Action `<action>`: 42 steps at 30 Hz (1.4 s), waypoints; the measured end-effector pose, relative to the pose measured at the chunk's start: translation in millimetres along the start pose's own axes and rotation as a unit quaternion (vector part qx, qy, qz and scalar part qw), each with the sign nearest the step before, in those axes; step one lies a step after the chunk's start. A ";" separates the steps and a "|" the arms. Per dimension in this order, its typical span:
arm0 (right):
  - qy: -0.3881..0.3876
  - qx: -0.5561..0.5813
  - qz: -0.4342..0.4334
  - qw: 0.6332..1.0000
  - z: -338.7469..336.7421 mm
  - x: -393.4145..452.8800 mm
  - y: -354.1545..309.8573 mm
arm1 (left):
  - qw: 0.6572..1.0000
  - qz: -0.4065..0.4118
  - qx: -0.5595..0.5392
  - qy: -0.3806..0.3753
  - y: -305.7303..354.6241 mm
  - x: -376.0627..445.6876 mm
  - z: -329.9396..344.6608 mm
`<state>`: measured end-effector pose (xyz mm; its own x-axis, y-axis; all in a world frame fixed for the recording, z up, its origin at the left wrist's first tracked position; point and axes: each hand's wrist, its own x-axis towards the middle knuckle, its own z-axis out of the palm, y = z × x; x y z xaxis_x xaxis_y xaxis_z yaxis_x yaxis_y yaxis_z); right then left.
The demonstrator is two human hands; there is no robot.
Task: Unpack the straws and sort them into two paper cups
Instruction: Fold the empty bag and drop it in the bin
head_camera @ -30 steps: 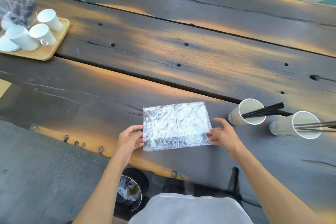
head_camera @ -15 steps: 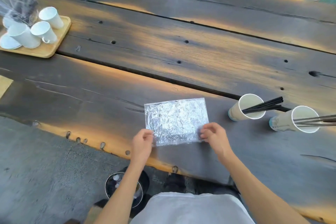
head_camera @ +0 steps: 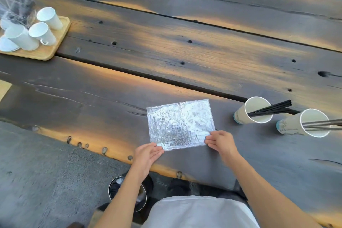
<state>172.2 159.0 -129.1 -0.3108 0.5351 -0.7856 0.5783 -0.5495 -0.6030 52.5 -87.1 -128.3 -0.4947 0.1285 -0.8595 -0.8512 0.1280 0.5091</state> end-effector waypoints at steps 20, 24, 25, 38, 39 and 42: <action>-0.101 -0.037 0.005 0.994 6.9 -6.6 -14.4 | 0.731 0.228 0.636 -0.099 33.7 9.6 97.2; -0.065 -0.100 -0.094 0.988 -3.2 3.1 -31.2 | 0.875 0.127 0.461 -0.077 10.0 1.8 106.3; -0.081 -0.111 -0.112 0.984 -3.6 1.0 -37.3 | 0.915 0.078 0.389 -0.074 8.9 -0.5 108.8; -0.048 -0.177 -0.083 0.979 -8.4 9.6 -12.4 | 0.823 0.183 0.532 0.084 63.9 40.0 105.4; -0.047 -0.166 -0.091 0.981 -7.9 11.6 -15.3 | 0.826 0.168 0.533 0.069 66.0 39.4 106.2; -0.053 -0.114 -0.100 0.987 -7.1 12.9 -27.8 | 0.840 0.150 0.521 0.017 64.6 39.1 102.7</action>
<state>157.5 185.8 -121.5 -0.5058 0.5421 -0.6710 0.6479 -0.2748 -0.7104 -3.8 27.2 -124.3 -0.6794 0.2836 -0.6768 -0.0793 0.8885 0.4519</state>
